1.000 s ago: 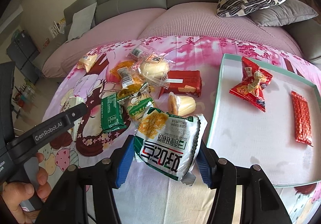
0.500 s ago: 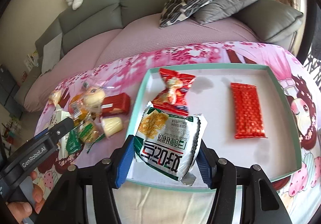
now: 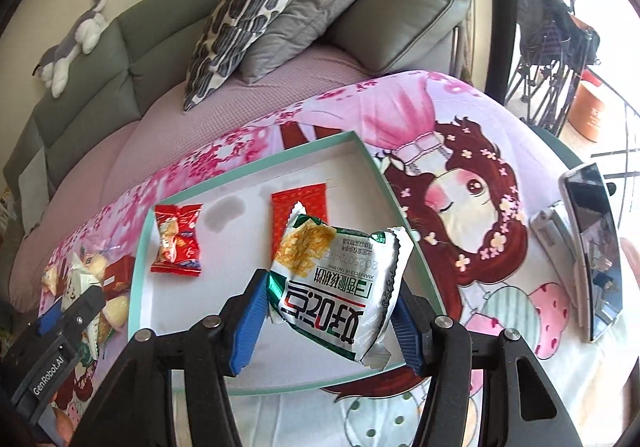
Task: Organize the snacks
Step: 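Carry both packs over the tray with both grippers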
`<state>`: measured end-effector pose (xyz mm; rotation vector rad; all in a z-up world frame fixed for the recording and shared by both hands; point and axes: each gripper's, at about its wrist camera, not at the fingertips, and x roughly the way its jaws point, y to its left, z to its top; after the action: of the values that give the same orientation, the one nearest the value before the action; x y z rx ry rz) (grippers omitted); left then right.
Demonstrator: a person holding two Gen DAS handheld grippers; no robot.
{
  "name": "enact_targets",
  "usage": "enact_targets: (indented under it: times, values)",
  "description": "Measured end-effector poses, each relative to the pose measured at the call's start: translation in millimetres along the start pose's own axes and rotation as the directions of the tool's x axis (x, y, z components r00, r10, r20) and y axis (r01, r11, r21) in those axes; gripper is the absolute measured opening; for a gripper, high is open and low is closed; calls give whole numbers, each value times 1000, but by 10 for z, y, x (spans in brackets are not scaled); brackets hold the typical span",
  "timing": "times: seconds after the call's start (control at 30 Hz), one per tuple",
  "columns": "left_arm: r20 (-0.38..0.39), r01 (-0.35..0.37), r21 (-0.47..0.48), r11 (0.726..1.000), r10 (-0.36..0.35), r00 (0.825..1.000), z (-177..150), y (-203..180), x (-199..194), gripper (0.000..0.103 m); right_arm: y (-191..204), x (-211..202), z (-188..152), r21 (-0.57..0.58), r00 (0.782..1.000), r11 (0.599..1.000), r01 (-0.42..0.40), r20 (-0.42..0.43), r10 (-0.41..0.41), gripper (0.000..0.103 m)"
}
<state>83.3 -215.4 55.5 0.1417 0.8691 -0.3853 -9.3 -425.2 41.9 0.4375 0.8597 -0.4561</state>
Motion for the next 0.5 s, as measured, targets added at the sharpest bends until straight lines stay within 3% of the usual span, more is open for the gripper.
enact_targets:
  times: [0.5]
  values:
    - [-57, 18, 86, 996, -13, 998, -54, -316, 199, 64, -81, 70, -14, 0, 1000, 1000, -5, -24, 5, 61]
